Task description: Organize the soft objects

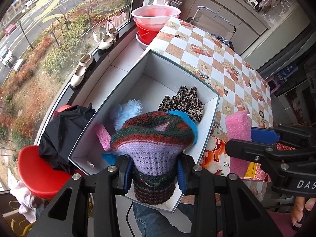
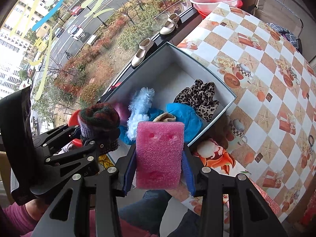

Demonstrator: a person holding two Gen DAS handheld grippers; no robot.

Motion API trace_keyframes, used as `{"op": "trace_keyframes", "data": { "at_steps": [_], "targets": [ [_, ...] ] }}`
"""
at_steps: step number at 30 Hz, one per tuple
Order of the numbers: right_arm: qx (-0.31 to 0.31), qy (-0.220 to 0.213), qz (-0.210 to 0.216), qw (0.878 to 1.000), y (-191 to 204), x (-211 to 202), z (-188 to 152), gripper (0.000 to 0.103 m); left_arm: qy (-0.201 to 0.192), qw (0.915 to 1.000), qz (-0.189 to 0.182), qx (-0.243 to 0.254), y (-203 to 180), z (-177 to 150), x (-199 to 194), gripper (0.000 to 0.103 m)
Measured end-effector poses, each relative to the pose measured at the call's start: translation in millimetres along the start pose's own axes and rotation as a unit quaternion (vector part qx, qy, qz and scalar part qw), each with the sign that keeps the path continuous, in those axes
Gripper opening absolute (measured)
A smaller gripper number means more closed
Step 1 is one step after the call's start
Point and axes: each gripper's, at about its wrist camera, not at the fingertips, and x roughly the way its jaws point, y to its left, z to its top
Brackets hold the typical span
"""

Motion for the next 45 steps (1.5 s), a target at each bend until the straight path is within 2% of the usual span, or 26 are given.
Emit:
{"op": "trace_keyframes", "data": {
  "at_steps": [12,22,24,26,27,28,29,30,36,38,40,42,45],
  "targets": [
    [-0.012,-0.005,-0.019,1.000,-2.9,9.0,32.0,0.044,-0.001,0.9998,0.015,0.011,-4.0,22.7,12.3,0.038],
    [-0.014,0.000,-0.031,0.999,-8.2,15.6,42.1,0.044,0.006,0.9998,0.014,0.013,-4.6,25.4,19.6,0.042],
    [-0.014,0.002,-0.032,0.999,-8.5,17.2,44.2,0.044,0.003,0.9999,0.007,0.012,-3.7,26.1,18.9,0.052],
    [-0.009,0.004,-0.031,0.999,-10.3,18.5,46.1,0.045,0.000,0.9999,0.005,0.012,-2.1,26.5,17.4,0.077],
    [-0.004,0.004,-0.028,1.000,-12.1,18.9,46.9,0.051,-0.005,0.9999,0.008,0.013,-1.5,26.4,15.5,0.079],
    [0.001,0.004,-0.025,1.000,-14.2,19.1,47.0,0.078,-0.012,0.9997,0.015,0.015,-0.9,26.1,12.5,0.079],
    [0.008,0.003,-0.023,1.000,-16.2,18.7,46.9,0.092,-0.021,0.9994,0.023,0.015,-0.4,25.8,8.7,0.079],
    [0.015,-0.001,-0.023,1.000,-18.3,16.6,46.0,0.103,-0.031,0.9989,0.032,0.014,0.3,25.3,3.9,0.079],
    [0.014,-0.005,-0.047,0.999,-17.8,1.4,39.1,0.103,-0.104,0.9865,0.126,0.017,-3.5,21.2,-43.6,0.081],
    [0.011,-0.013,-0.047,0.999,-15.8,-7.0,33.6,0.103,-0.095,0.9898,0.106,0.013,-1.7,20.8,-54.8,0.083],
    [0.015,-0.024,-0.038,0.999,-14.2,-16.6,27.2,0.103,-0.055,0.9963,0.066,0.009,3.6,21.1,-52.0,0.083],
    [0.020,-0.039,-0.035,0.998,-10.4,-25.6,19.5,0.103,-0.033,0.9985,0.044,0.002,6.4,16.8,-48.4,0.083],
    [0.021,-0.058,-0.034,0.998,-2.6,-33.5,8.8,0.103,-0.032,0.9963,0.078,0.018,-1.4,3.8,-47.6,0.083]
  ]
}}
